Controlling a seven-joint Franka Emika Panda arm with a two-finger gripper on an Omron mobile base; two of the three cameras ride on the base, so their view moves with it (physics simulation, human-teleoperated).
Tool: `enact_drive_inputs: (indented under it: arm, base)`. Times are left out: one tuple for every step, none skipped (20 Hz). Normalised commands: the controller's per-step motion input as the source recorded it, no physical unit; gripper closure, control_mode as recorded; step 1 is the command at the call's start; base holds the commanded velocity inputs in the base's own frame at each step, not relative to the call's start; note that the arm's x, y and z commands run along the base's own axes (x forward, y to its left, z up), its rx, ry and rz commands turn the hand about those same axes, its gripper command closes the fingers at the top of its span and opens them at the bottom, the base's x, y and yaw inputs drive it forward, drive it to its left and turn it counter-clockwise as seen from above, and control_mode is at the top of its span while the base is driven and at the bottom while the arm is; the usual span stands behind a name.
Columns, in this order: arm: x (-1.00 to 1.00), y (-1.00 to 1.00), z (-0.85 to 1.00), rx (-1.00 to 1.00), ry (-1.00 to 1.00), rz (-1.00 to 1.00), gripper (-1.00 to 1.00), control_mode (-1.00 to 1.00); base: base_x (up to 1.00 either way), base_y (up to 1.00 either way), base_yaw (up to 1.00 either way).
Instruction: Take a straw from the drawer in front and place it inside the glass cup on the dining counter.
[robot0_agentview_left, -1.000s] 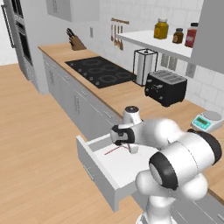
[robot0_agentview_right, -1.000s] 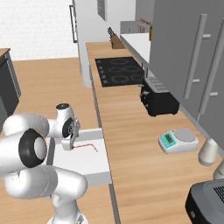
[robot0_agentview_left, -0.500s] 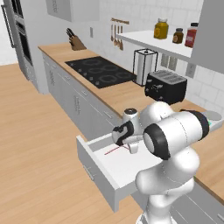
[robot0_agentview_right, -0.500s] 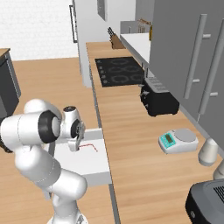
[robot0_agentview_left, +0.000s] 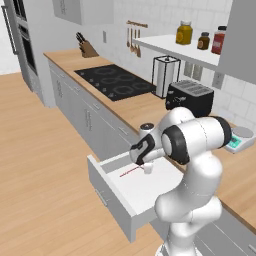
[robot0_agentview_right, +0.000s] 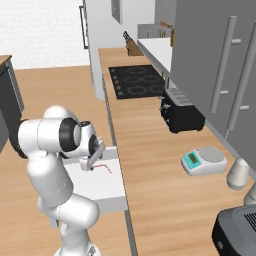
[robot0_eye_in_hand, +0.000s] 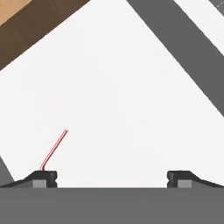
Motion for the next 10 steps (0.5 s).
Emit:
enact_drive_inputs:
  arm:
    - [0.17,0.0,-0.06,0.01,0.0,-0.49,-1.0,-1.0]
    - [0.09,0.0,-0.06,0.01,-0.01,-0.49,-1.0,-1.0]
    - [0.06,0.0,-0.03,0.02,-0.02,-0.49,-1.0,-1.0]
    - [0.06,0.0,0.0,0.04,-0.03,-0.48,-1.0,-1.0]
    - [0.12,0.0,0.0,0.03,-0.07,-0.46,-1.0,-1.0]
    - [0.18,0.0,-0.04,0.01,-0.07,-0.45,-1.0,-1.0]
    - [0.14,0.0,-0.16,0.0,-0.09,-0.41,-1.0,-1.0]
    - [0.1,0.0,-0.26,0.0,-0.1,-0.41,-1.0,-1.0]
    - [0.05,0.0,-0.29,0.02,-0.13,-0.41,-1.0,-1.0]
    - [0.0,0.02,-0.29,0.05,-0.15,-0.42,-1.0,-1.0]
  base:
    - [0.0,0.0,0.0]
    - [0.0,0.0,0.0]
    - [0.0,0.0,0.0]
    - [0.0,0.0,0.0]
    - [0.0,0.0,0.0]
    - [0.0,0.0,0.0]
    - [0.0,0.0,0.0]
    - [0.0,0.0,0.0]
    - [0.0,0.0,0.0]
    - [0.0,0.0,0.0]
